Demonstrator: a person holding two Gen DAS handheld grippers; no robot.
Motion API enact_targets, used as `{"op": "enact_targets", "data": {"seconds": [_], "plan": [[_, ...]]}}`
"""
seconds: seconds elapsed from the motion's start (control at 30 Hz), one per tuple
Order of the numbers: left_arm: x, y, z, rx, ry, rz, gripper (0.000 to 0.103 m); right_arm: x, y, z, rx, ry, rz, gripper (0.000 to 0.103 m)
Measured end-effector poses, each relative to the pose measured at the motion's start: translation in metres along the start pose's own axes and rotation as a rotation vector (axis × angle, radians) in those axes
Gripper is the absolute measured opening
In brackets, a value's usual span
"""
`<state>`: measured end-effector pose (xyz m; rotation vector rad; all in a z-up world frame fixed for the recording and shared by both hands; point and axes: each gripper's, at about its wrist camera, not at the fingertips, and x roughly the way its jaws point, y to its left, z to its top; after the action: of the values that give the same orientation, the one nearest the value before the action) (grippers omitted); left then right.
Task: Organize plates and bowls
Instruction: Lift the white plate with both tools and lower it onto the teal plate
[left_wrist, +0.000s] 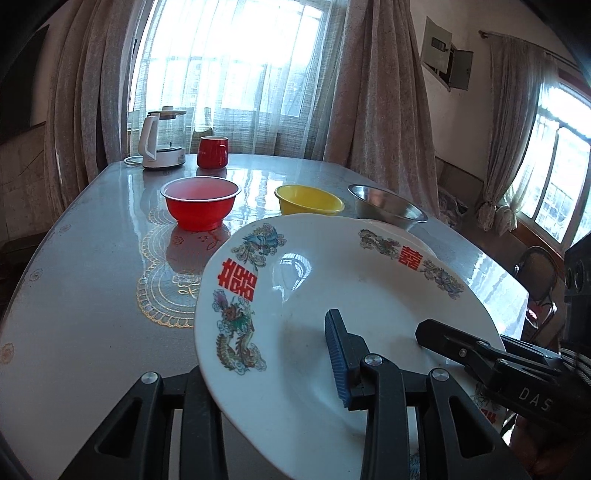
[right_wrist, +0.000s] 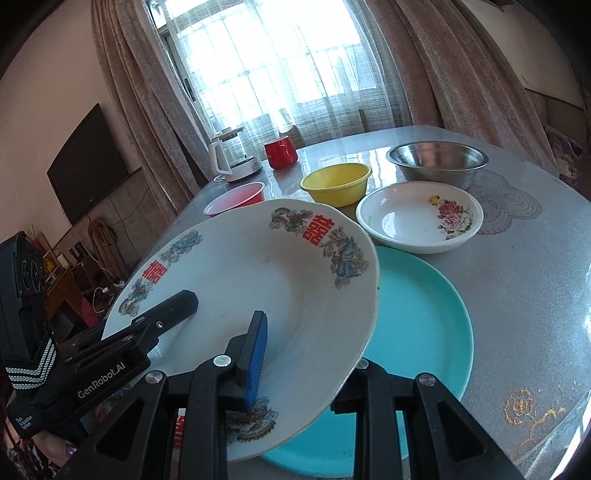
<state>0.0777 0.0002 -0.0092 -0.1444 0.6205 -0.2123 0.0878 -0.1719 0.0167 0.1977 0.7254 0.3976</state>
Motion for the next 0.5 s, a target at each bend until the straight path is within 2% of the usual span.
{"op": "enact_targets", "data": {"seconds": [0.2, 0.5], "plan": [[0.023, -0.022, -0.002, 0.021, 0.065, -0.029, 0.036, -0.005, -0.027, -0.006, 0.051, 0.020, -0.052, 0.027], [0.039, -0.032, -0.003, 0.035, 0.105, -0.035, 0.038, -0.004, -0.043, -0.009, 0.078, 0.028, -0.092, 0.027]]}}
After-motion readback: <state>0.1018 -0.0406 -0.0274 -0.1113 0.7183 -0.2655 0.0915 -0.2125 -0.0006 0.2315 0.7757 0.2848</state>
